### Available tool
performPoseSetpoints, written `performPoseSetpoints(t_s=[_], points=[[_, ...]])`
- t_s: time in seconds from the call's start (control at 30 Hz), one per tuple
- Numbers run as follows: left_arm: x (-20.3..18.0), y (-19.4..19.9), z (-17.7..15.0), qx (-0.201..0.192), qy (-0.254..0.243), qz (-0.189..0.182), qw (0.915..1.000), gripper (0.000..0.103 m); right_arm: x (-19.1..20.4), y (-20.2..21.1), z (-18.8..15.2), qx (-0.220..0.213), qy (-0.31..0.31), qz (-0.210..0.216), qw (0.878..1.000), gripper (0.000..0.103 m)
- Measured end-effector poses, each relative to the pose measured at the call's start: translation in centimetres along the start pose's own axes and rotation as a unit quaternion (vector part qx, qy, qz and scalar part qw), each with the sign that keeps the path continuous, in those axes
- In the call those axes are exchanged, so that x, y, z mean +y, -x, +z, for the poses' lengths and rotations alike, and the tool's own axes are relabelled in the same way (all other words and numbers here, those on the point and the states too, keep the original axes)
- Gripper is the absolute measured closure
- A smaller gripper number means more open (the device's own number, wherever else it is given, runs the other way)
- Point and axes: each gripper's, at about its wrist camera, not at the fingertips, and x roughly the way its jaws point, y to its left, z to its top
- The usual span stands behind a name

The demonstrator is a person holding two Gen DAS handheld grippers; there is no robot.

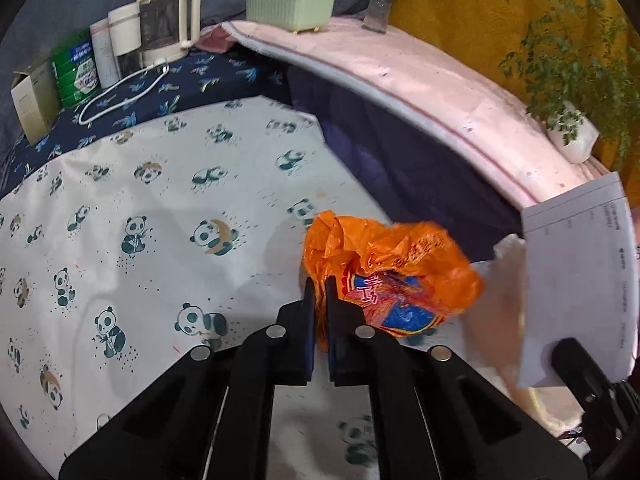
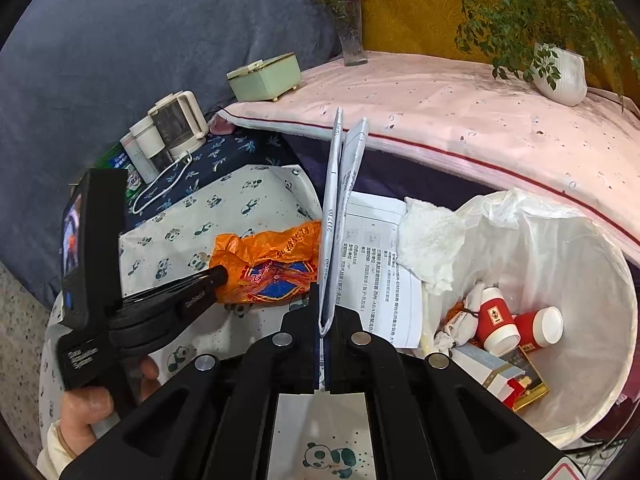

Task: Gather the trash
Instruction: 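Grasp the orange plastic bag with the left gripper while the right holds the receipts, then carry the orange bag and receipts over the bin and open both grippers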

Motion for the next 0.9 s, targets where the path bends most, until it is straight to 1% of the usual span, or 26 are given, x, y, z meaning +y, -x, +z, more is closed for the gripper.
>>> performPoseSetpoints(t_s=[0.13, 0.2, 0.3, 0.43, 0.5, 0.63, 0.77, 0.83, 0.87, 0.9], points=[[-2.9, 3.0, 0.3, -0.023, -0.018, -0.020, 0.9994, 0.099, -1.7, 2.4, 0.7, -0.021, -0.010, -0.009, 1.000, 0.102], [-5.0, 4.5, 0.3, -0.033, -0.031, -0.032, 0.9985, 0.099, -2.8, 3.7, 1.0, -0.031, -0.017, -0.016, 0.999, 0.102], [-7.8, 6.1, 0.2, -0.039, -0.045, -0.052, 0.9969, 0.099, -4.9, 5.6, 1.4, -0.048, -0.028, -0.031, 0.998, 0.102], [-12.6, 7.7, -0.4, -0.046, -0.077, -0.075, 0.9931, 0.099, -7.8, 7.5, 1.7, -0.061, -0.039, -0.052, 0.996, 0.102], [-14.8, 7.8, -0.8, -0.045, -0.091, -0.080, 0.9916, 0.099, -9.0, 8.0, 1.7, -0.061, -0.043, -0.060, 0.995, 0.102], [-17.8, 7.1, -1.6, -0.035, -0.103, -0.089, 0.9902, 0.099, -11.3, 8.1, 1.4, -0.055, -0.048, -0.072, 0.995, 0.102], [-19.2, 5.9, -2.1, -0.022, -0.103, -0.091, 0.9903, 0.099, -12.9, 7.4, 1.2, -0.044, -0.057, -0.067, 0.995, 0.102], [-19.3, 5.4, -2.1, -0.018, -0.098, -0.096, 0.9904, 0.096, -13.4, 6.8, 1.1, -0.033, -0.057, -0.059, 0.996, 0.101], [-19.2, 5.3, -2.2, -0.020, -0.094, -0.097, 0.9907, 0.095, -13.6, 6.5, 1.0, -0.030, -0.056, -0.059, 0.996, 0.098], [-19.0, 5.3, -2.2, -0.023, -0.091, -0.094, 0.9911, 0.088, -13.6, 6.3, 0.9, -0.029, -0.053, -0.063, 0.996, 0.095]])
